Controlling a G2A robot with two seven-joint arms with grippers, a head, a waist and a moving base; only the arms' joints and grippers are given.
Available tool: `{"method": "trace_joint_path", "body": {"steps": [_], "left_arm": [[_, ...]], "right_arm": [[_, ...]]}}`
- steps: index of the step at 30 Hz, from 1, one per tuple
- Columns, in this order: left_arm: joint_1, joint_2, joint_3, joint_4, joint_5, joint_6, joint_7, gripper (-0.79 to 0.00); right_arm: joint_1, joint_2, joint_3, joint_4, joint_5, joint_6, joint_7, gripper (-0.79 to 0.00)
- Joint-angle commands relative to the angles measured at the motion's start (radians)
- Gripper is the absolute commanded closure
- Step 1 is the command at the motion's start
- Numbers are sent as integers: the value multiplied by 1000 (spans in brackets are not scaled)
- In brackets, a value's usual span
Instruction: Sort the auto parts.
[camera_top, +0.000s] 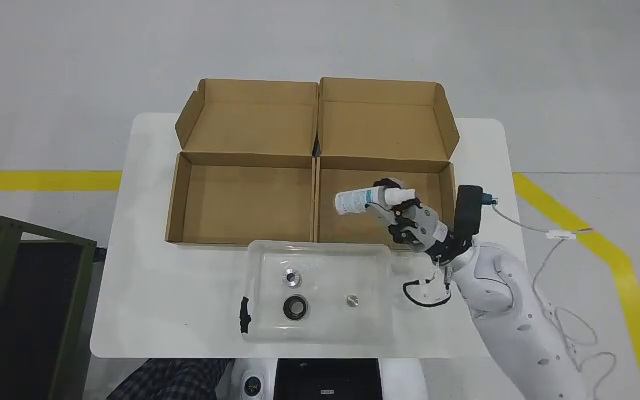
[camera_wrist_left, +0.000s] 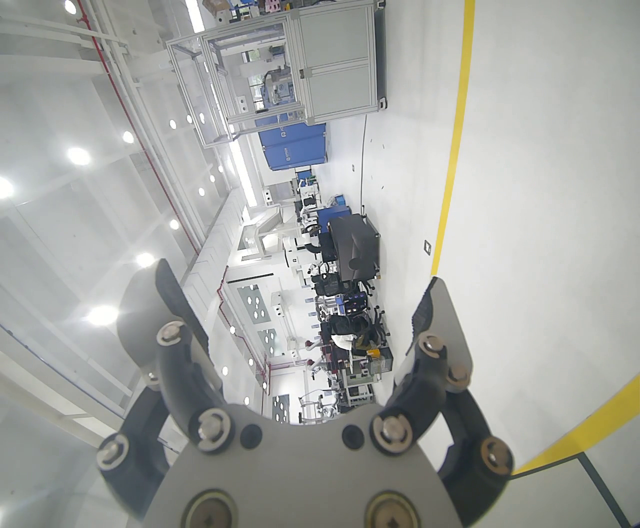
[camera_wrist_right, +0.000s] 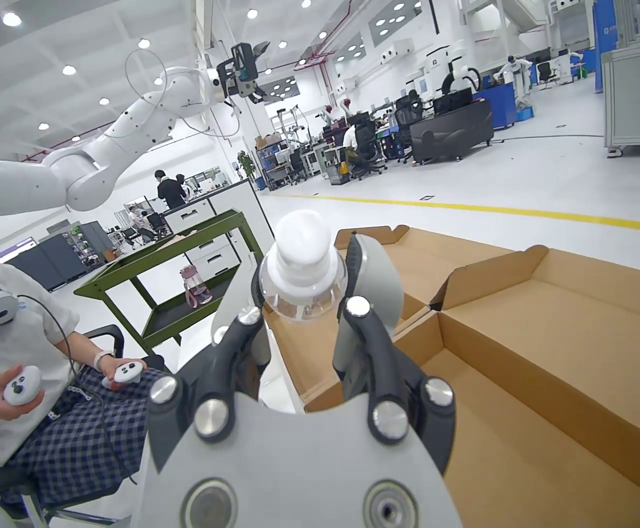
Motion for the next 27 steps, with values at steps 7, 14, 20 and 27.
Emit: {"method": "trace_joint_path", "body": {"steps": [7,14,20,27], "left_arm": [[0,0,0,0,0,0,0,-785],[0,0,0,0,0,0,0,-785],[0,0,0,0,0,0,0,-785],[0,0,0,0,0,0,0,-785]], "right_arm": [[-1,-3,6,-1,18,15,7,0],[18,-5,1,-25,-73,64,47,0],[43,-9,-21,-47,-209,147,99,0],[97,-15,-52,-27,-336,226,167,0]]}}
